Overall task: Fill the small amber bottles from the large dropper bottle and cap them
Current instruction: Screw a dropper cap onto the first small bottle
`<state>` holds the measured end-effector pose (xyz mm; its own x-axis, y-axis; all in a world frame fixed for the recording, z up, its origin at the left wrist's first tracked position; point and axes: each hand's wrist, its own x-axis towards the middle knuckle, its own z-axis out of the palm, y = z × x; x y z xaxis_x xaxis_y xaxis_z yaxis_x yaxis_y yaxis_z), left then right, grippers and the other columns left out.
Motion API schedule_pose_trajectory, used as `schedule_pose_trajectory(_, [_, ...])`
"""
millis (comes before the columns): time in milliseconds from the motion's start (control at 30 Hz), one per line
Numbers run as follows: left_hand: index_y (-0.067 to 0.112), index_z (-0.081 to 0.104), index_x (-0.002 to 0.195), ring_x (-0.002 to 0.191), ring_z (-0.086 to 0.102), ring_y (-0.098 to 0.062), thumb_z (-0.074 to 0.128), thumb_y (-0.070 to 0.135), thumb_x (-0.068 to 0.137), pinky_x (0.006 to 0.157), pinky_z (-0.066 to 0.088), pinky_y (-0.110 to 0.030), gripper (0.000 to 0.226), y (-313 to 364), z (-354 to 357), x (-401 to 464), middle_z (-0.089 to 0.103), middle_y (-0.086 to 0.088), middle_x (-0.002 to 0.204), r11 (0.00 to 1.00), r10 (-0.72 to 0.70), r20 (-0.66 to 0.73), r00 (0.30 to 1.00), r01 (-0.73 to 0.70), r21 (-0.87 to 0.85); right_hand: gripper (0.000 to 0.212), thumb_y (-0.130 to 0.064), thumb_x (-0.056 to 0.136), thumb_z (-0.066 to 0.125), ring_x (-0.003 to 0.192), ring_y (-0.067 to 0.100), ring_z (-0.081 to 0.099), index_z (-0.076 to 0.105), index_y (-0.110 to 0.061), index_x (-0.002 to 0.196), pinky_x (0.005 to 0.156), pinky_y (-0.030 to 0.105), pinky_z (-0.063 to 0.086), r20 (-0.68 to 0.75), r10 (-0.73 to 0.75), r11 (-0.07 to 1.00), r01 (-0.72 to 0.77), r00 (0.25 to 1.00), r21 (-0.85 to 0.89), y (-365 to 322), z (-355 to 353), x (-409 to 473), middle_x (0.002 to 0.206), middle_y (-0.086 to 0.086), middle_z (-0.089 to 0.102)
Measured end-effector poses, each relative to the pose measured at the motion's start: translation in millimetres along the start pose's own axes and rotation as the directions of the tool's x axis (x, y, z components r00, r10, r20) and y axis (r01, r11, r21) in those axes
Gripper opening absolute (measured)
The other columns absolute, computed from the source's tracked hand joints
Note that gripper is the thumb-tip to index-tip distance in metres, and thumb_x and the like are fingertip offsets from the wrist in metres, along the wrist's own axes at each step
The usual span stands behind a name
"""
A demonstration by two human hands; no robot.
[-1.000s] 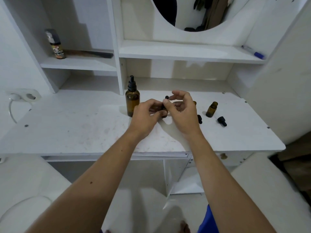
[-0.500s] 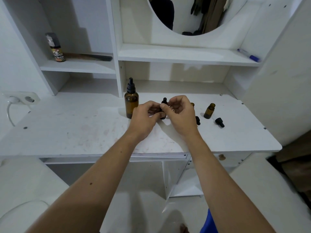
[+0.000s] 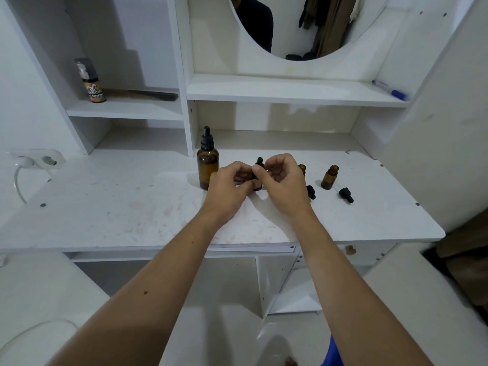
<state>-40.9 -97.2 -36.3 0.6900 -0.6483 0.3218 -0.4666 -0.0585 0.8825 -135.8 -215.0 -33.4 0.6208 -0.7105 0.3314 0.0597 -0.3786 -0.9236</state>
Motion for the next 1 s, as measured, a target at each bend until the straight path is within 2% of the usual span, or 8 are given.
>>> schedule_pose_trajectory(133, [0.01,0.074,0.112,0.091,0.075,-0.003,0.079,0.007,0.089,0.087,0.059,-0.019,0.024,-0.5,-0.2,1.0,0.079,0.005,0.096,1.0,-0.009,0.009,1.0,0.009,-0.014,0.018,-0.021,0.102,0.069,0.096,0.019,0.072,0.072,-0.017,0.119,0.085,0.032,0.061,0.018,-0.05,0.997,0.051,0.999,-0.054,-0.7,-1.6,0.1,0.112,0.001,0.074])
schedule_pose_trajectory(233, [0.011,0.074,0.113,0.092,0.075,-0.003,0.078,0.006,0.091,0.088,0.06,-0.02,0.023,-1.4,0.5,1.1,0.078,0.006,0.097,1.0,-0.008,0.004,1.0,0.008,-0.001,0.022,-0.026,0.096,0.078,0.09,0.025,0.072,0.067,-0.014,0.11,0.079,0.036,0.062,-0.009,-0.003,1.0,0.003,1.0,-0.028,-0.1,-0.9,0.1,0.104,0.004,0.074])
schedule_pose_trajectory(367, [0.011,0.074,0.112,0.092,0.075,-0.005,0.08,0.008,0.089,0.089,0.06,-0.022,0.025,-1.4,0.3,1.4,0.079,0.005,0.098,1.0,-0.011,0.011,1.0,0.011,-0.012,0.022,-0.02,0.103,0.068,0.097,0.013,0.07,0.071,-0.017,0.124,0.083,0.02,0.057,0.012,-0.058,0.997,0.059,0.998,-0.042,-2.0,-2.6,-0.6,0.118,0.001,0.073])
schedule_pose_trajectory(500, [0.012,0.074,0.112,0.092,0.075,-0.004,0.08,0.009,0.089,0.089,0.06,-0.023,0.024,-1.2,0.2,1.5,0.079,0.006,0.097,1.0,-0.012,0.008,1.0,0.012,-0.009,0.018,-0.02,0.098,0.074,0.092,0.023,0.072,0.073,-0.015,0.115,0.084,0.038,0.062,0.016,-0.05,0.998,0.051,0.999,-0.044,0.6,-1.9,0.8,0.107,0.0,0.075])
schedule_pose_trajectory(600, [0.012,0.074,0.112,0.092,0.075,-0.005,0.08,0.009,0.089,0.091,0.061,-0.024,0.024,-0.7,0.4,0.8,0.079,0.006,0.097,1.0,-0.006,0.005,1.0,0.006,-0.007,0.024,-0.017,0.099,0.073,0.094,0.022,0.071,0.067,-0.016,0.122,0.08,0.028,0.06,0.009,-0.017,1.0,0.017,1.0,0.001,0.8,-2.6,1.6,0.11,0.0,0.072])
schedule_pose_trajectory(667, [0.013,0.074,0.113,0.093,0.075,-0.005,0.081,0.011,0.089,0.091,0.06,-0.025,0.025,-0.4,0.1,0.9,0.079,0.006,0.098,1.0,-0.014,0.009,1.0,0.014,-0.009,0.027,-0.01,0.103,0.064,0.1,0.016,0.07,0.071,-0.016,0.128,0.086,0.023,0.057,0.04,-0.069,0.997,0.07,0.997,-0.036,0.3,-3.5,1.0,0.118,0.0,0.072])
schedule_pose_trajectory(833, [0.014,0.074,0.114,0.093,0.074,-0.003,0.08,0.012,0.089,0.09,0.06,-0.023,0.026,0.2,0.7,1.2,0.078,0.008,0.098,1.0,-0.027,0.003,1.0,0.027,0.005,0.018,-0.012,0.099,0.071,0.101,0.023,0.074,0.076,-0.012,0.117,0.095,0.04,0.061,0.029,-0.03,0.999,0.031,0.999,-0.038,4.2,-2.7,1.8,0.11,0.002,0.078])
schedule_pose_trajectory(1000, [0.012,0.074,0.113,0.091,0.075,-0.003,0.08,0.011,0.089,0.091,0.061,-0.027,0.025,1.3,2.0,1.1,0.079,0.006,0.097,1.0,-0.029,-0.009,1.0,0.029,0.002,0.019,-0.017,0.095,0.078,0.098,0.017,0.074,0.076,-0.012,0.113,0.088,0.021,0.059,-0.008,-0.044,0.998,0.044,0.999,-0.05,1.0,-2.3,0.5,0.106,0.0,0.078])
